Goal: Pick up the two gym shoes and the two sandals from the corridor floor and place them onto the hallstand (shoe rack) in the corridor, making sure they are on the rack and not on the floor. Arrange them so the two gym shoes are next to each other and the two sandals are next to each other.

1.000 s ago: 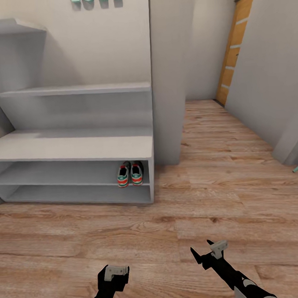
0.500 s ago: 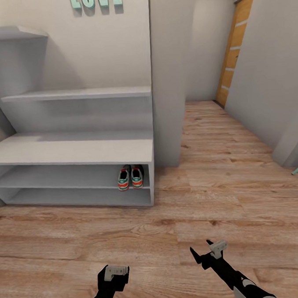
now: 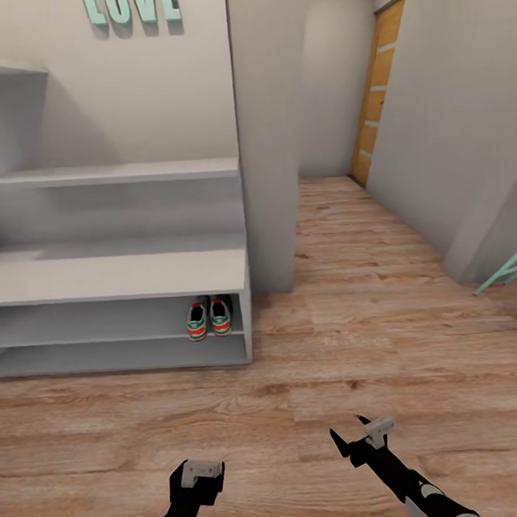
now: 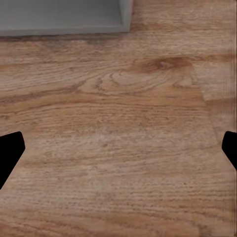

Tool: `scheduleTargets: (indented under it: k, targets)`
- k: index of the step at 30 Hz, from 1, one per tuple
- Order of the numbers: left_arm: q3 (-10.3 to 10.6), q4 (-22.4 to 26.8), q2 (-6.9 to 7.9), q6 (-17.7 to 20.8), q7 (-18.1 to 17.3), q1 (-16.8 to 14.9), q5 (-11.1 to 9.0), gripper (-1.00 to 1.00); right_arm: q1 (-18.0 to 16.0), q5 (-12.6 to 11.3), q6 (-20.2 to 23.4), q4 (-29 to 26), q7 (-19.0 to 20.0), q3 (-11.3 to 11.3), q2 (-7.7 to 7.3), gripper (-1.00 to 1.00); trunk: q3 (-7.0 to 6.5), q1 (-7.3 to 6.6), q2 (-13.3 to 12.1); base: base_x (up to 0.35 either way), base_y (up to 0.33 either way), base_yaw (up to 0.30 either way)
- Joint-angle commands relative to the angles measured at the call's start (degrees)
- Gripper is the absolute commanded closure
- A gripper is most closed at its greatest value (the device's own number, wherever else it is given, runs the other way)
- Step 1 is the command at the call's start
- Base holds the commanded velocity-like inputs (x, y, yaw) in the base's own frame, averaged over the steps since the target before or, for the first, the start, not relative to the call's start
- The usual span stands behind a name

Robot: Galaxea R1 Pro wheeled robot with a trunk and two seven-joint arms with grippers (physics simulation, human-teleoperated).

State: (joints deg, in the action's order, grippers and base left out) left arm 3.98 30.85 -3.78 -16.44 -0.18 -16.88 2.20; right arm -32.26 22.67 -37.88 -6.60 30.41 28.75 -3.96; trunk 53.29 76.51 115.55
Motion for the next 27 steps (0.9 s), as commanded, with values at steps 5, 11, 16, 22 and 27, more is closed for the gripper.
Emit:
scheduleTargets:
  k: [5, 11, 16, 22, 27]
  targets:
    - [0.0, 0.0, 0.03, 0.0, -0.1, 0.0, 0.0, -1.0, 0.0, 0.0, 0.0, 0.0, 0.0, 0.0, 0.0, -1.0, -0.54, -0.67, -1.2, 0.0, 0.0, -0.29]
    - [0.0, 0.0, 0.05, 0.0, -0.1, 0.0, 0.1, -1.0, 0.0, 0.0, 0.0, 0.0, 0.0, 0.0, 0.0, -1.0, -0.54, -0.67, -1.2, 0.0, 0.0, -0.293]
    - [0.1, 0.0, 0.02, 0.0, -0.1, 0.0, 0.1, -1.0, 0.0, 0.0, 0.0, 0.0, 0.0, 0.0, 0.0, -1.0, -0.54, -0.67, -1.2, 0.0, 0.0, -0.293]
    - [0.1, 0.0, 0.02, 0.0, -0.1, 0.0, 0.1, -1.0, 0.0, 0.0, 0.0, 0.0, 0.0, 0.0, 0.0, -1.0, -0.54, -0.67, -1.2, 0.0, 0.0, -0.293]
    - [0.1, 0.0, 0.03, 0.0, -0.1, 0.0, 0.1, -1.0, 0.0, 0.0, 0.0, 0.0, 0.0, 0.0, 0.0, -1.0, -0.54, -0.67, -1.2, 0.0, 0.0, -0.293]
